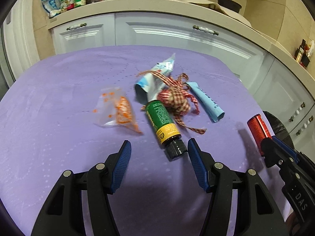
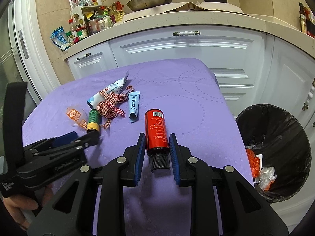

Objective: Collect trash
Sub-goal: 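Close the right tool on the red bottle while the left grasps the green bottle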

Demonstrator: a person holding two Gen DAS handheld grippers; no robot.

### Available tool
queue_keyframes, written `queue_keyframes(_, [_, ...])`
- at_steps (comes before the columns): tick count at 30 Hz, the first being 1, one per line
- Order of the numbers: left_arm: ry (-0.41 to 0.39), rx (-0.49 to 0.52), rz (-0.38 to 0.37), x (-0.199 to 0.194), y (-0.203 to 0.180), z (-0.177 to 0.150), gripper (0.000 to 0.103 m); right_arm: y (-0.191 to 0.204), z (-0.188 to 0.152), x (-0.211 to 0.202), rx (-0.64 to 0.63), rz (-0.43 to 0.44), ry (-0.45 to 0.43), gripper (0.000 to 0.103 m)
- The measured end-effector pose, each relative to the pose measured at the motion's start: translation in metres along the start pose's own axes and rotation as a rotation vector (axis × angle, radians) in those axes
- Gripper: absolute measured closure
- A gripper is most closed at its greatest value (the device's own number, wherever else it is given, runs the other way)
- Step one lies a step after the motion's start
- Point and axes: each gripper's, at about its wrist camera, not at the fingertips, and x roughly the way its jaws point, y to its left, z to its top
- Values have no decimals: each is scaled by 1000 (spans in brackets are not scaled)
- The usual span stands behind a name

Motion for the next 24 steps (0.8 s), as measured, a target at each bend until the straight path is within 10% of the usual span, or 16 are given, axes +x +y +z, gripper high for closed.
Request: queue_keyframes(24, [-2, -45, -51, 6, 13, 7, 79, 6, -2, 0, -2, 1, -1, 79])
